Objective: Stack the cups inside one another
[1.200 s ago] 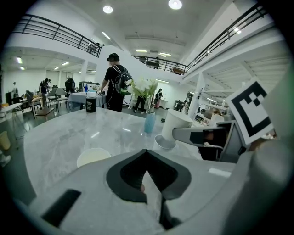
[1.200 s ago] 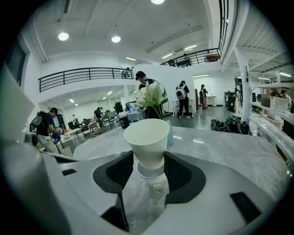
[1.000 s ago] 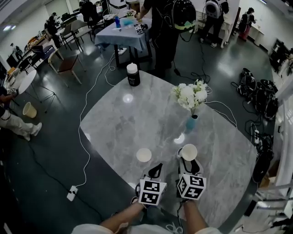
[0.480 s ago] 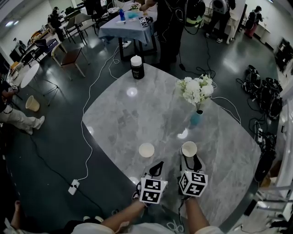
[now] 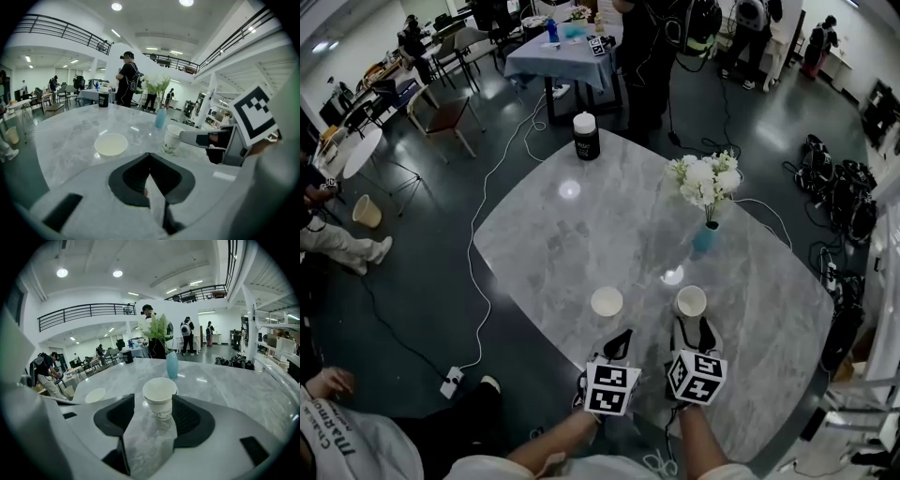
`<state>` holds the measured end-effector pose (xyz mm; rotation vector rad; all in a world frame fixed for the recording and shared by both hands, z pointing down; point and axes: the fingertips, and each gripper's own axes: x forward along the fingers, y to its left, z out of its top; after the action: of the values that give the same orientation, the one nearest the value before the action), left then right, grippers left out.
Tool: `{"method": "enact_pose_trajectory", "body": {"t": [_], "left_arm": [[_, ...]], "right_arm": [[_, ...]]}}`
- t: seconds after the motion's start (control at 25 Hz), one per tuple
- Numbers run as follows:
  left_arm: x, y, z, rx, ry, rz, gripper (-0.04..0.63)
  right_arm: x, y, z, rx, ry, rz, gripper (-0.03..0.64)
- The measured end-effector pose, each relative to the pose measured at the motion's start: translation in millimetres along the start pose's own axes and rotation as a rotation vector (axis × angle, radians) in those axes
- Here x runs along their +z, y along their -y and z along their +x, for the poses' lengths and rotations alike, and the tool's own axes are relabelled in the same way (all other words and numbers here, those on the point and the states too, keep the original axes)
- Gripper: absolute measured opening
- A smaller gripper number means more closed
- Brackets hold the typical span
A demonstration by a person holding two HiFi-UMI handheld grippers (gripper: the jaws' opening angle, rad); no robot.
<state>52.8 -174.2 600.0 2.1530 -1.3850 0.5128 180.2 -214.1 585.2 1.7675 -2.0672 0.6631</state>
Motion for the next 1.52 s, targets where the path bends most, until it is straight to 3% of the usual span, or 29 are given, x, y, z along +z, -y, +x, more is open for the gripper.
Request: {"method": "enact_pose_trajectory", "body": {"t": [0.4,0.88,1.52], "left_arm": [[1.5,-9.3,-31.3,0.000,0.031,0.003,-0.003],[18.5,-3.3,-90.1,-0.044,0.122,0.017,-0.003],[23.9,-8.0,-141.5,-0.085,0.198,0.043,-0.003]], "right_arm": [[7.7,-10.3,-35.3,-0.040,0.062,0.020,0.201],[2.9,-28.0,-106.4,-0.091,0.137,0.025,0.034],[0.0,-73.2,-150.8,-0.071,0.184,-0.009,0.021]]}}
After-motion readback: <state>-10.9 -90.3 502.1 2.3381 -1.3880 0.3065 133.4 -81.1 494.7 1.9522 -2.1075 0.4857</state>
